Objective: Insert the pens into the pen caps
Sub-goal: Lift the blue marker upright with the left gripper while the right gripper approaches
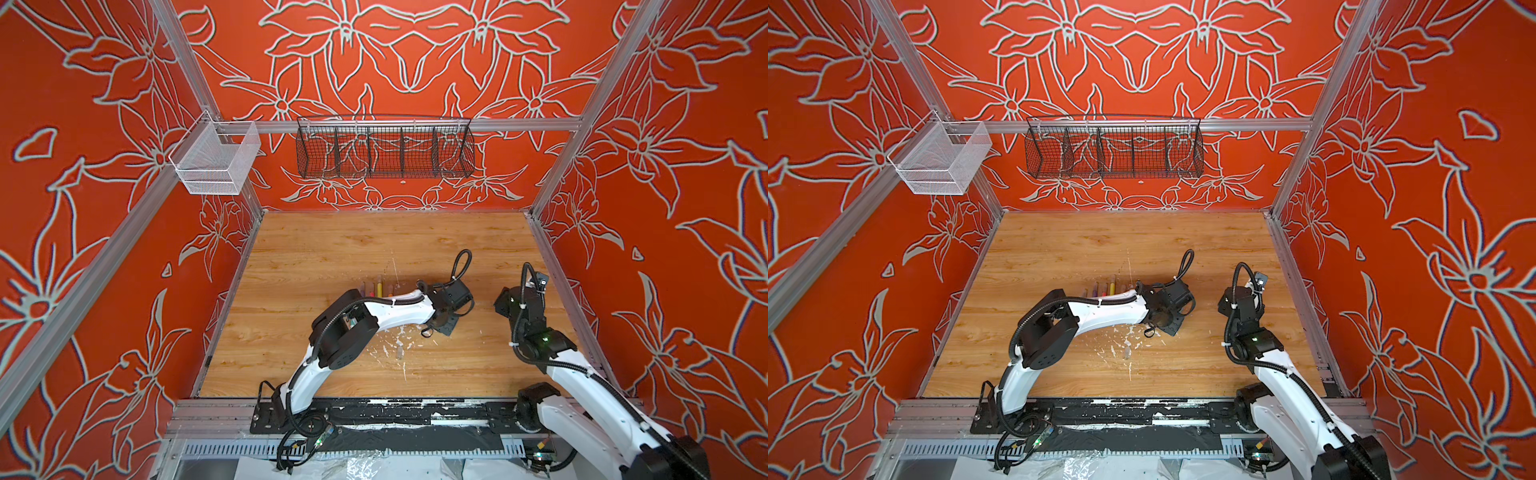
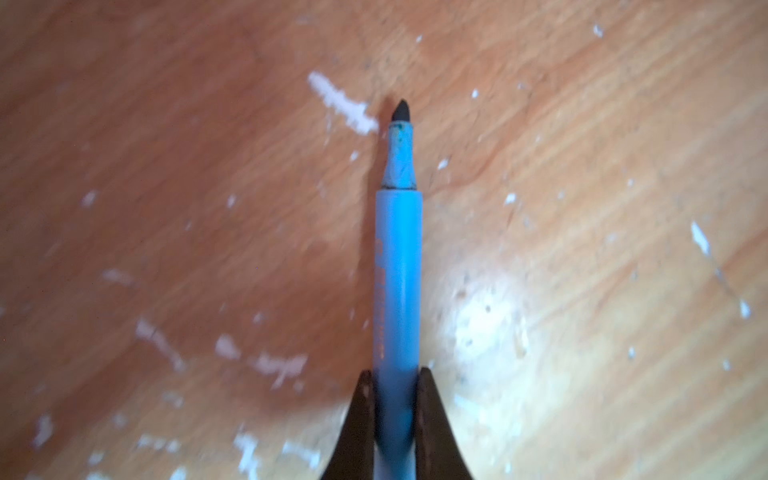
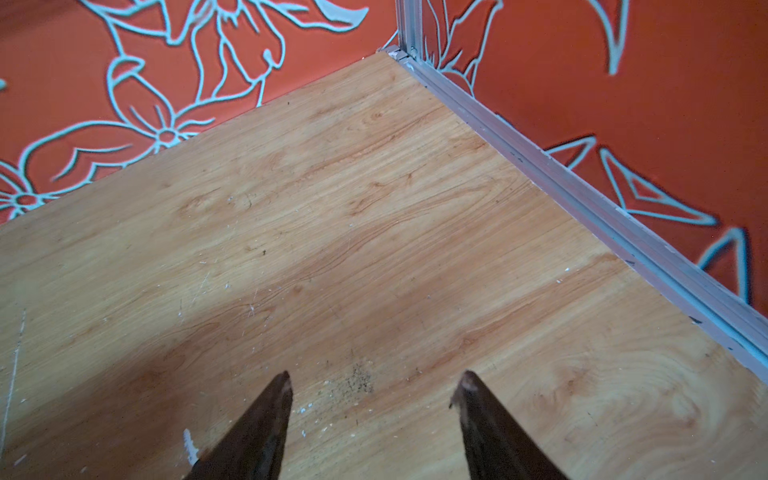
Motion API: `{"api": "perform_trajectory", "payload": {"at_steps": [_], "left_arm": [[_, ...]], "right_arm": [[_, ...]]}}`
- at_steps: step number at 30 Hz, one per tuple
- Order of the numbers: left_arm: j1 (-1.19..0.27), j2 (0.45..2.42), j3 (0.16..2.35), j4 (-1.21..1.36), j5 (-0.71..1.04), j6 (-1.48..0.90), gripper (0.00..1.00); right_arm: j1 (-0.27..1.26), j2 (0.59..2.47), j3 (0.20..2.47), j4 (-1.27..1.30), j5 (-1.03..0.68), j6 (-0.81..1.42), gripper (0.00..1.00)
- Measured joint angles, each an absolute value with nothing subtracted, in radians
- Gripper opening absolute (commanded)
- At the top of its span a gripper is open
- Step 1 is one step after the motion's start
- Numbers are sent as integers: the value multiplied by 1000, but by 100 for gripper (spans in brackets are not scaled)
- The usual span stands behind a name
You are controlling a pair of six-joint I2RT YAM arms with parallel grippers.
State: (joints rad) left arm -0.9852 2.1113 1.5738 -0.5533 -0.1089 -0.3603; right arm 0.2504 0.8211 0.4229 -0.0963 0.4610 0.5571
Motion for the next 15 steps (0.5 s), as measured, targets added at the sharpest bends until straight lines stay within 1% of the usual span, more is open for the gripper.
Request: {"api": "perform_trajectory", "payload": {"at_steps": [5,9,12,15], "left_arm": [[-971,1888,1460,-521,-131,-342,0],[-953,1668,1352,-410,-147,-278,0],[-950,1559,1237,-290,-164,-215,0],[-950,1478,1050,-145,-178,-158,0]], "right_arm": [[250,813,426,-104,337,574,64],[275,766,437,-125,209,619,64],[339,708,453,-128,132,658,65],[426,653,473,-119,70,696,69]]}}
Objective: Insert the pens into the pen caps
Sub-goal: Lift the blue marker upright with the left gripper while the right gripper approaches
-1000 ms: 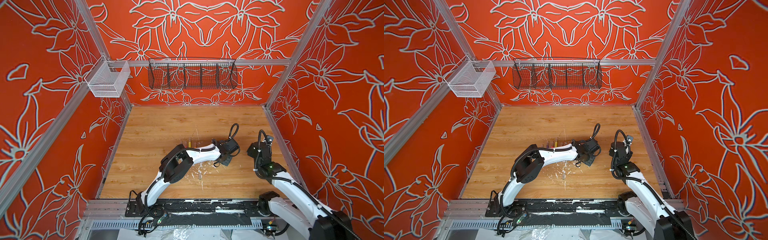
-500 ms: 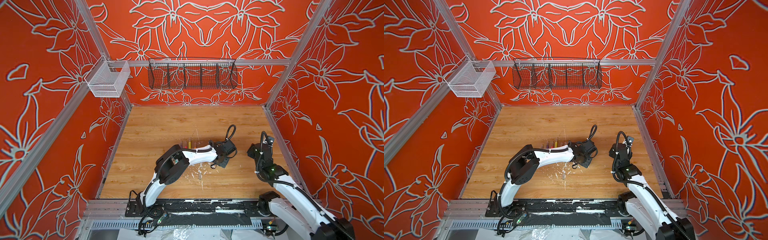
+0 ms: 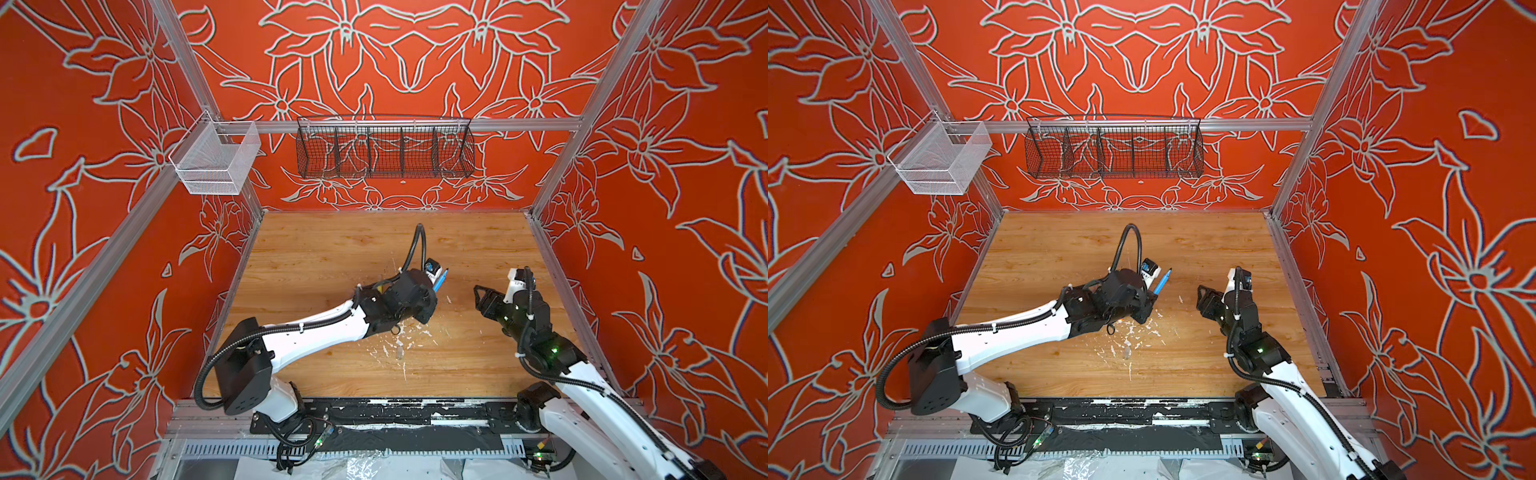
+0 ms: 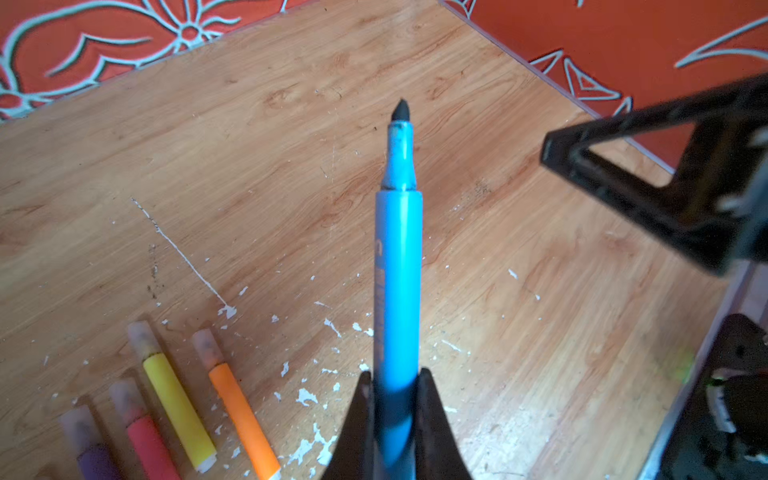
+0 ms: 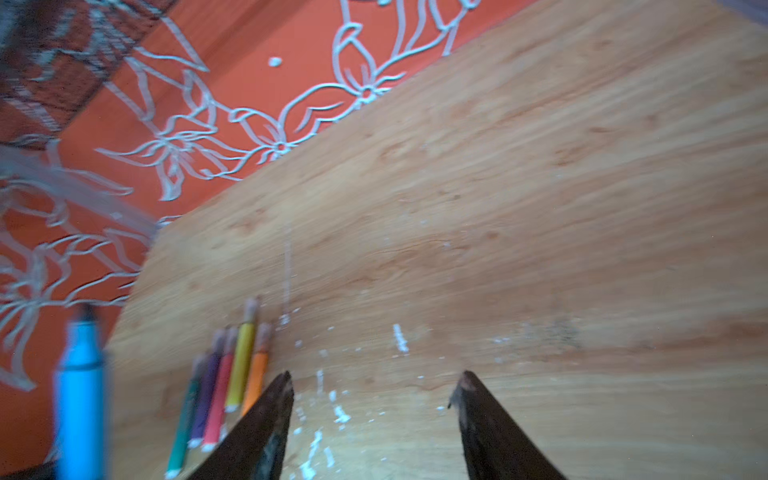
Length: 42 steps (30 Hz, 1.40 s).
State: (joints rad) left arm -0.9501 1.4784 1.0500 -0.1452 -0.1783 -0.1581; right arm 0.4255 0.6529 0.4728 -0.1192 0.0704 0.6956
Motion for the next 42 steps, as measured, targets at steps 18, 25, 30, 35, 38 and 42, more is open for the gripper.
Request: {"api": "perform_trajectory", "payload": {"at_steps": [18,25,30,35,38,42], "left_arm": [[-975,1358,812,133,-48,-55,0],[-981,1362,812,144,-13,-52,0],[-982,1362,812,144,-1,-52,0],[-982,1362,812,147,-8,-51,10],[-983,1362,812,143,-24,-49,24],[-983,1362,812,143,-34,-53,32]], "right_arm": [[622,772,458,108,-141,823,65],[652,855,474,136,-131,820,45],[670,882,484,159,-129,831,15],[706,882,498,162,-102,849,1],[725,883,498,162,-85,857,0],[775,882,498,163,-75,873,0]]}}
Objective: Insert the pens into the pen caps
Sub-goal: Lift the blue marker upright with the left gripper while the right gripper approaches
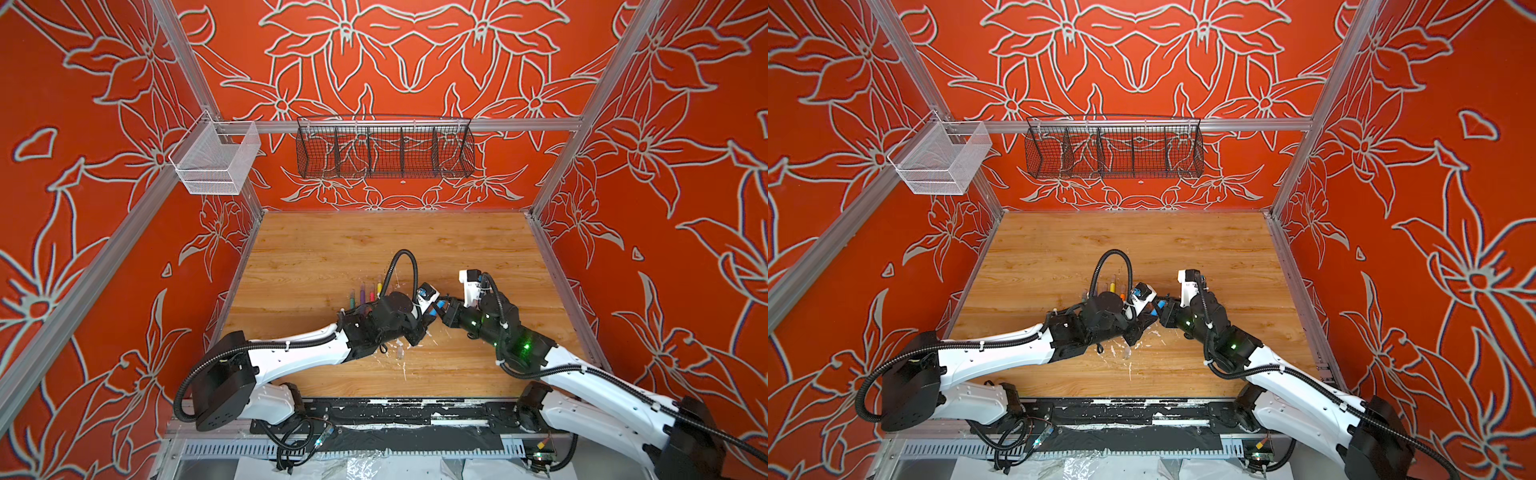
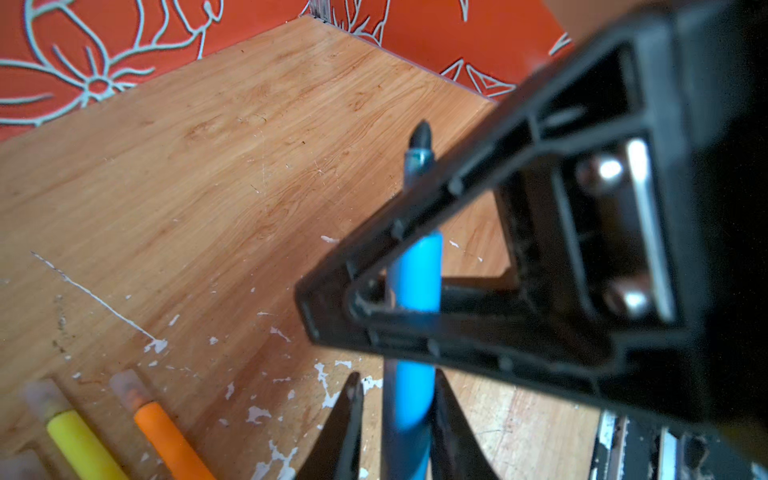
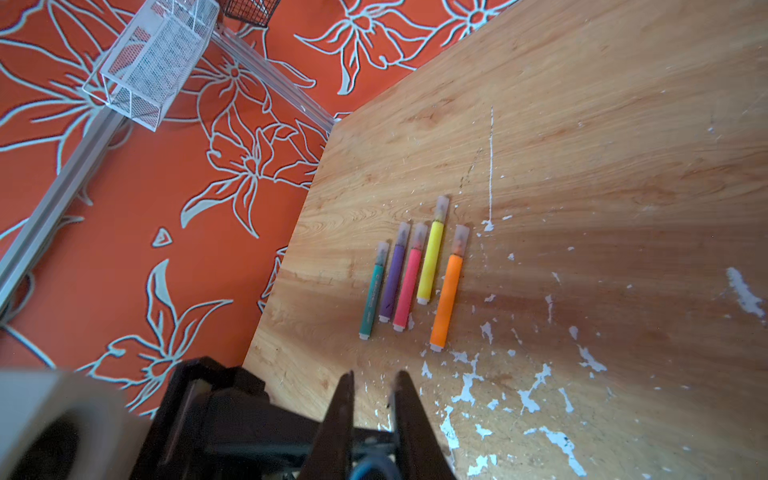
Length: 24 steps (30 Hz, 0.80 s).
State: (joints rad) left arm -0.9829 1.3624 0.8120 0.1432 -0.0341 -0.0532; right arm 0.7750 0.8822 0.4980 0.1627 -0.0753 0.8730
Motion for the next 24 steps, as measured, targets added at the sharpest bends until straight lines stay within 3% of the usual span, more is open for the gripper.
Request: {"api": "perform_trajectory", "payload": {"at_steps": [6,11,13,15,21,24], "left_arm": [[-983,1362,812,144,-43,-56,34],[-984,1362,812,145,-43,-56,28],[-985,1362,812,145,-42,-58,19],[-994,1362,812,148,-35,-62,0],[-981,1362,817,150,-33,-85,0],[-881,1362,817,144,-33,-145,0]], "right_arm": [[818,876,498,163,-43,888,0],[831,874,498,170,-22,900,0],[834,874,498,171,-16,904,0],[836,875,498,175,-7,908,0],[839,844,498,142,19,906,36],[843,804,519,71,30,888,46]]}}
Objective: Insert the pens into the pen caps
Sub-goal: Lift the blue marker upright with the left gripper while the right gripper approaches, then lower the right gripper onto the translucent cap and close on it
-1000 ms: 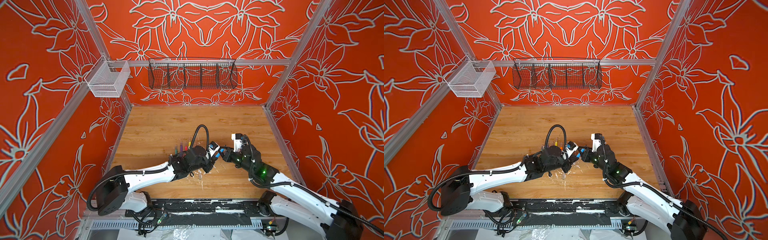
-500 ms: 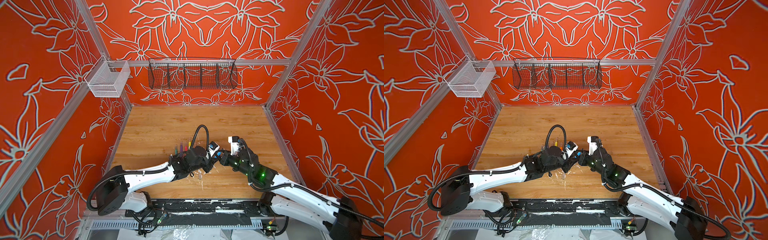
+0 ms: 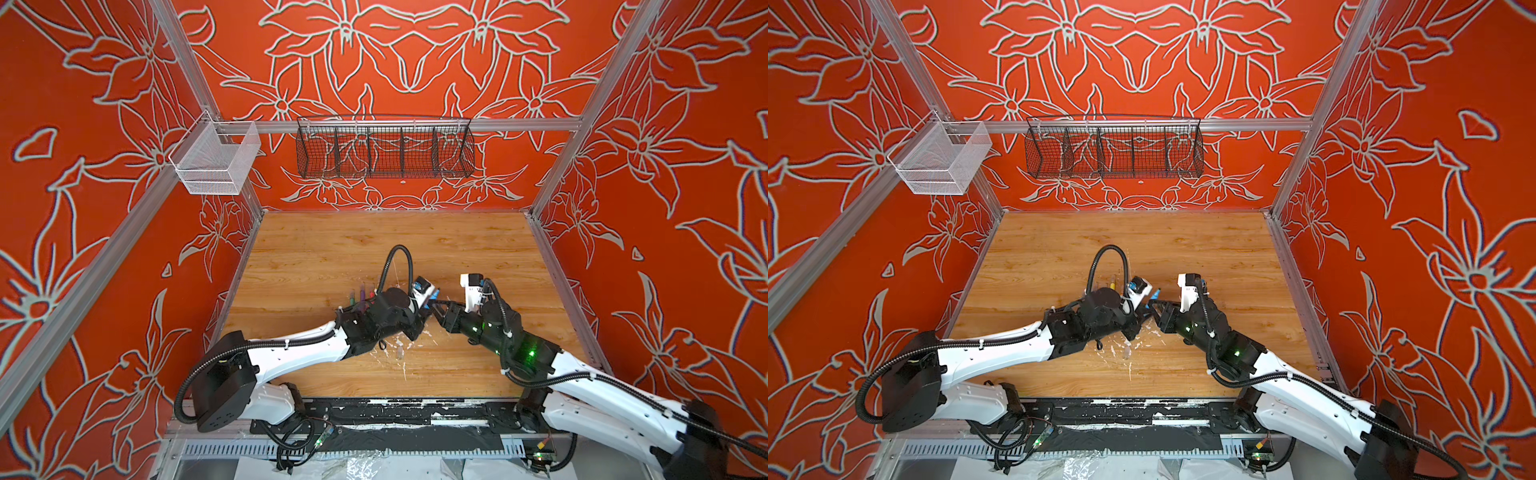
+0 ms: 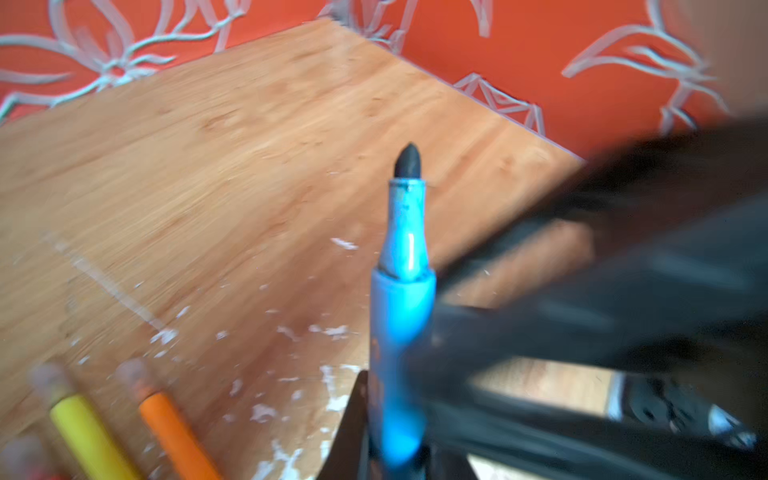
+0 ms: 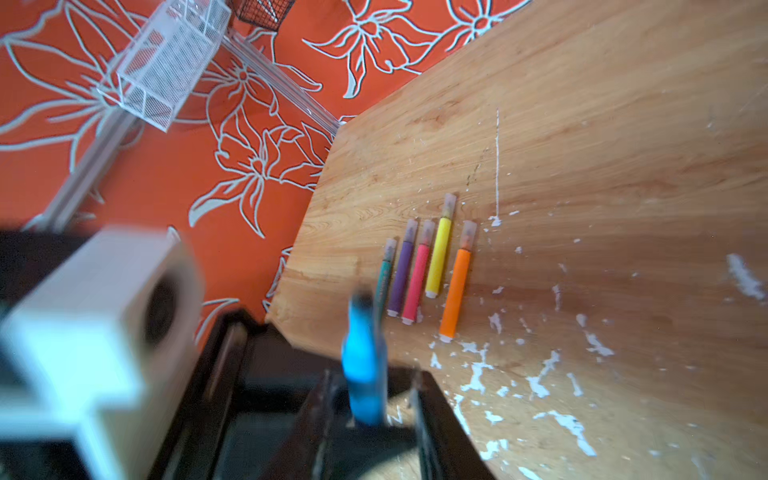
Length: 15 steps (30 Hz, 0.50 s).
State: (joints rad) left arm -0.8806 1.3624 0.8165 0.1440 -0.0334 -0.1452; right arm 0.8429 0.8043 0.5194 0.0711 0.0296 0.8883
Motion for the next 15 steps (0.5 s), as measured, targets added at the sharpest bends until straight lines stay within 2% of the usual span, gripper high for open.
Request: {"api": "perform_trajectory", "payload": {"at_steps": [6,15], "left_arm": [[-699,1321,743,141,-125,-287,0],[-673,1235,691,86,-350,-413,0]], "right_arm": [[917,871,622,-52,53,848,49],[1119,1224,802,-231,144,792,48]]}}
